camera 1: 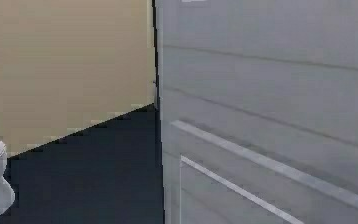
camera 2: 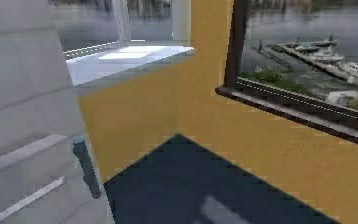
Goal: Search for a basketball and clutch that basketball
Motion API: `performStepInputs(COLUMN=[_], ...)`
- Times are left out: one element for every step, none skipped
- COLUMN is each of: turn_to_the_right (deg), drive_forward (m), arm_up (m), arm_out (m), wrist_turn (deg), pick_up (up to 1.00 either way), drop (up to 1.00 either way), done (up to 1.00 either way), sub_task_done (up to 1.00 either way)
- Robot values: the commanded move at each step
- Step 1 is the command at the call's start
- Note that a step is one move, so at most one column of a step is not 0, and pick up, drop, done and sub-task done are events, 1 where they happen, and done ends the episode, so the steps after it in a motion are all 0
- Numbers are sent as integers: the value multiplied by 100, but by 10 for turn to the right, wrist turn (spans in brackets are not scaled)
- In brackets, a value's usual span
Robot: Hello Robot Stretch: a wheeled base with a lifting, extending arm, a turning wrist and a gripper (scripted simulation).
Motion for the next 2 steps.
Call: performStepInputs(turn_to_the_right=[-360,-30], drive_forward=[0,0], arm_up=[0,0], arm_out=[0,0], wrist_turn=[0,0], pick_up=[0,0], drop=[0,0], done=[0,0], sub_task_done=[0,0])
